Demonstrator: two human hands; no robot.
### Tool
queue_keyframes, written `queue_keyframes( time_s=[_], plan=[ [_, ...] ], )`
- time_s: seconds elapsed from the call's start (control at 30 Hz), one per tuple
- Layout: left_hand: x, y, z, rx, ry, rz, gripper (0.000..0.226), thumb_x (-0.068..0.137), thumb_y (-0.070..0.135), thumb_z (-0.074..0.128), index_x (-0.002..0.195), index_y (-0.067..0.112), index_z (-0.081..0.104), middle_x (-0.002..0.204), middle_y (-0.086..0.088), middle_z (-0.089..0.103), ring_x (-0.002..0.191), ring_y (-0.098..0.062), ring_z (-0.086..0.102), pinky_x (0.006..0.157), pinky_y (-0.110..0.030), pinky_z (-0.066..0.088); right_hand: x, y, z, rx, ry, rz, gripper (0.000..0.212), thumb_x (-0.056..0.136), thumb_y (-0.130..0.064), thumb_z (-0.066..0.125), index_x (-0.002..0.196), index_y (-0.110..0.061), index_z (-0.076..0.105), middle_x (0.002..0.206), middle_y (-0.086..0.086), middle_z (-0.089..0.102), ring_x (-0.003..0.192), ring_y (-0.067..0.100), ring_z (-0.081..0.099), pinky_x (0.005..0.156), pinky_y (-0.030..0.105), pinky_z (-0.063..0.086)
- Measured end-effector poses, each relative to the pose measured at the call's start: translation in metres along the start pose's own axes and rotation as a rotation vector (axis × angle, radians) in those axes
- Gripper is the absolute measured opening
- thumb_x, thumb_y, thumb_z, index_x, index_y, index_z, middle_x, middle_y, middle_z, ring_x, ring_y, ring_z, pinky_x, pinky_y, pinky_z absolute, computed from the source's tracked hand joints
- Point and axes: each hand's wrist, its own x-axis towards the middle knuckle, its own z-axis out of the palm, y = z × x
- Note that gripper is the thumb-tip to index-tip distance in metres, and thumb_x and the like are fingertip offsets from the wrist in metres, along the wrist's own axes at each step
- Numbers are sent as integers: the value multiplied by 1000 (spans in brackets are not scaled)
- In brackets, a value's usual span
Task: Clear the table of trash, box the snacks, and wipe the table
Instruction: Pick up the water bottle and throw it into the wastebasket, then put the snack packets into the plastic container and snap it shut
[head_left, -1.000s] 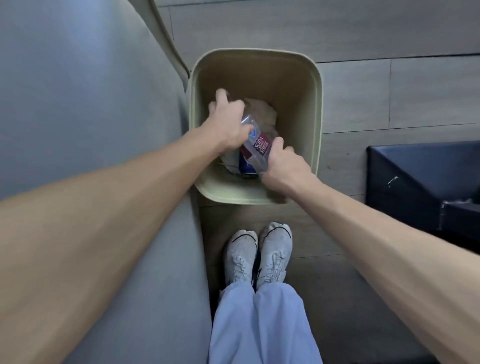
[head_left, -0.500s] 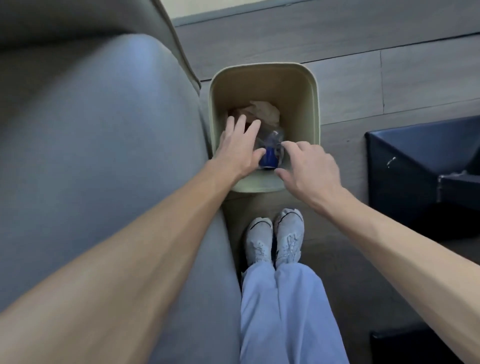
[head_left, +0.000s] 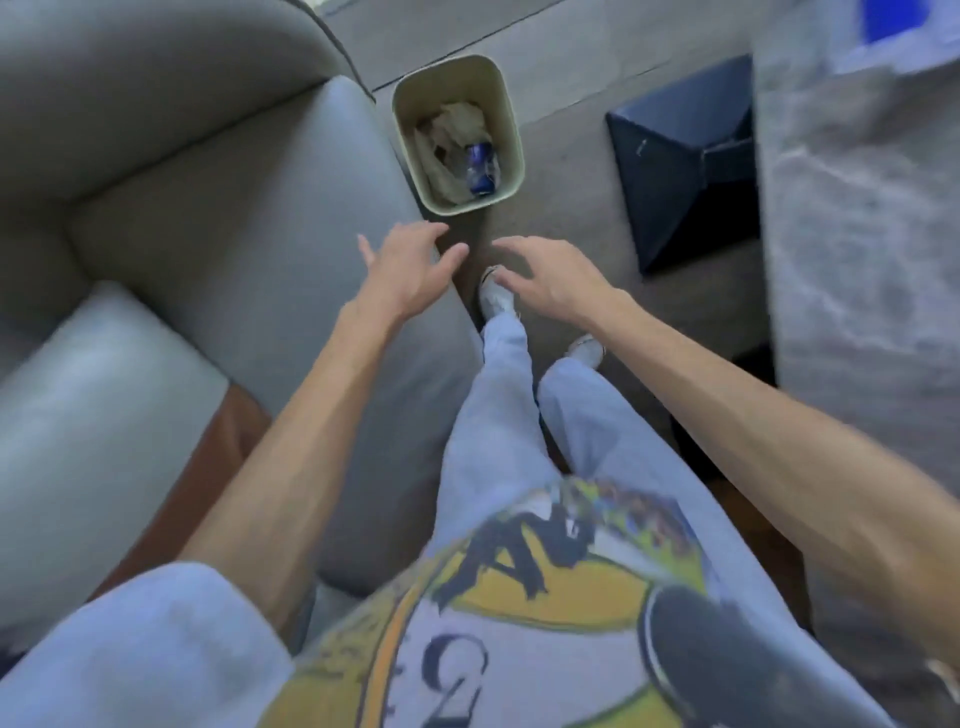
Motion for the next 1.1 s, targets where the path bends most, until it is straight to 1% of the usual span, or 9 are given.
queue_keyframes(
  time_s=[0.1, 0.17, 0.27, 0.37, 0.47, 0.53, 0.73, 0.87, 1.1],
  plan=[
    [-57, 25, -25, 4, 39, -38, 57, 95, 54, 39, 144, 25, 43, 153, 0, 41, 147, -23, 28, 114, -68, -1, -65, -18, -22, 41, 37, -44, 48, 98, -39, 48, 142, -22, 47, 142, 3, 56, 128, 24, 53, 108, 38, 40],
    [-86, 49, -35, 24, 47, -27, 57, 95, 54, 39, 144, 24, 41, 153, -1, 41, 145, -23, 32, 115, -67, 3, -104, -19, -35, 33, 90, -62, 46, 98, -38, 48, 141, -22, 49, 142, 3, 55, 131, 23, 51, 108, 36, 38],
    [-112, 97, -40, 151, 37, 34, 54, 96, 50, 43, 142, 22, 44, 150, -3, 46, 141, -24, 39, 116, -65, 9, -159, 0, -55, -14, 245, -65, 45, 97, -39, 48, 138, -23, 51, 138, 6, 59, 128, 24, 54, 109, 39, 37],
    [-127, 162, -29, 354, 13, 204, 49, 95, 47, 45, 135, 19, 51, 141, -9, 55, 135, -27, 46, 116, -59, 21, -218, 41, -66, 11, 430, -2, 45, 96, -40, 49, 137, -22, 53, 137, 6, 60, 127, 24, 55, 112, 41, 34],
    [-143, 234, -4, 591, 4, 392, 51, 95, 48, 42, 138, 22, 49, 142, -9, 53, 136, -28, 44, 114, -62, 16, -280, 99, -60, 106, 573, 136, 48, 95, -44, 50, 138, -22, 52, 139, 6, 58, 130, 25, 52, 112, 41, 32],
    [-156, 276, 16, 702, -3, 507, 54, 96, 48, 41, 143, 23, 44, 148, -6, 47, 139, -27, 40, 114, -65, 12, -323, 137, -46, 168, 663, 240, 49, 94, -46, 51, 138, -24, 52, 141, 5, 57, 131, 25, 51, 114, 41, 31],
    [-209, 386, 93, 924, -21, 767, 51, 95, 49, 43, 142, 28, 44, 150, -3, 44, 139, -26, 39, 113, -66, 17, -451, 225, 28, 437, 882, 524, 53, 93, -51, 54, 137, -22, 54, 143, 4, 54, 130, 26, 51, 111, 41, 35],
    [-250, 443, 152, 1018, -74, 937, 50, 96, 48, 43, 142, 27, 44, 149, -2, 44, 140, -24, 38, 113, -67, 15, -526, 257, 88, 584, 1058, 668, 51, 92, -47, 58, 133, -18, 58, 136, 5, 60, 125, 26, 56, 106, 38, 42],
    [-311, 522, 248, 1088, -109, 1205, 51, 96, 50, 42, 142, 27, 44, 152, -1, 40, 143, -22, 34, 114, -68, 14, -625, 289, 168, 678, 1297, 881, 47, 87, -39, 69, 124, -12, 65, 127, 6, 66, 120, 24, 61, 105, 33, 42]
  ],
)
